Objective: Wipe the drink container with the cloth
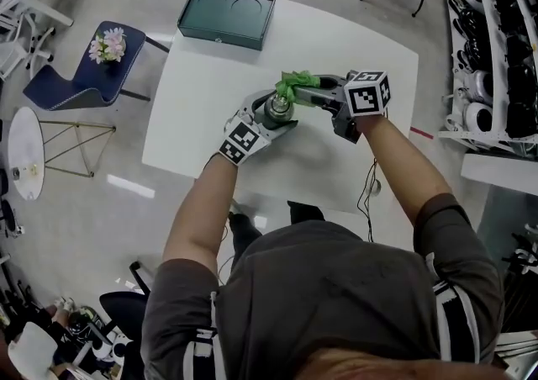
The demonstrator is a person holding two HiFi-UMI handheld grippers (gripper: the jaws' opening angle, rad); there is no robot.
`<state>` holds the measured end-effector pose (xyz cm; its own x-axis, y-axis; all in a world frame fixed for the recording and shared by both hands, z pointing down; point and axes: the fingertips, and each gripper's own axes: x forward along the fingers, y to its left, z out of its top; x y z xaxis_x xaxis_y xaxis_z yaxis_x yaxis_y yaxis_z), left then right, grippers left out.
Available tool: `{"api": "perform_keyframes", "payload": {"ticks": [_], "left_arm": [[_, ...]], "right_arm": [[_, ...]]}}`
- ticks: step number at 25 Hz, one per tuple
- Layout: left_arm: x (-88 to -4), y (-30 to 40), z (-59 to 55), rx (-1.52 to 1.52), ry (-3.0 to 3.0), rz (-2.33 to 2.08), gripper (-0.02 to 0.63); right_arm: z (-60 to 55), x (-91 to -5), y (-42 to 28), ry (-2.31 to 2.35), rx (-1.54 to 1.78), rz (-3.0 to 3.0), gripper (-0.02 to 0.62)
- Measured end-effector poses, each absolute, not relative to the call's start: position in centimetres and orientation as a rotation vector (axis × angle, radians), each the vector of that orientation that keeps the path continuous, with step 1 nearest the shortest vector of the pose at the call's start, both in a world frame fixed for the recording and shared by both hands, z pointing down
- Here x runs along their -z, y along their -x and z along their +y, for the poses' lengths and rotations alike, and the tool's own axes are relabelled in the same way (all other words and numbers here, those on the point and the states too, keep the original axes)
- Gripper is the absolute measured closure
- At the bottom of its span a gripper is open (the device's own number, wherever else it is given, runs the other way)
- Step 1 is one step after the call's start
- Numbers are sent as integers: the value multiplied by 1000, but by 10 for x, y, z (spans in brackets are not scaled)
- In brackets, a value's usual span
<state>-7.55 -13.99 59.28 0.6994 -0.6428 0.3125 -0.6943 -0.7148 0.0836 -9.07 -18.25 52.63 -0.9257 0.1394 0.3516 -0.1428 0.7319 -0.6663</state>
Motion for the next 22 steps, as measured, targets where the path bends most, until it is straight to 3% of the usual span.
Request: {"api": "perform_keyframes", "payload": {"ticks": [5,9,22], "left_arm": [[-595,71,-139,-462,-2746,-1059,238],[-597,72,-138,-464,-2746,-1051,238],[-599,72,-138,-506,-2753,-1037,238]], "right_arm": [[-189,-539,112,74,-1367,-2485,500],[-178,-534,128,211,-1413,-2418,500],[-143,-535,69,219,-1614,-2347,503]]}}
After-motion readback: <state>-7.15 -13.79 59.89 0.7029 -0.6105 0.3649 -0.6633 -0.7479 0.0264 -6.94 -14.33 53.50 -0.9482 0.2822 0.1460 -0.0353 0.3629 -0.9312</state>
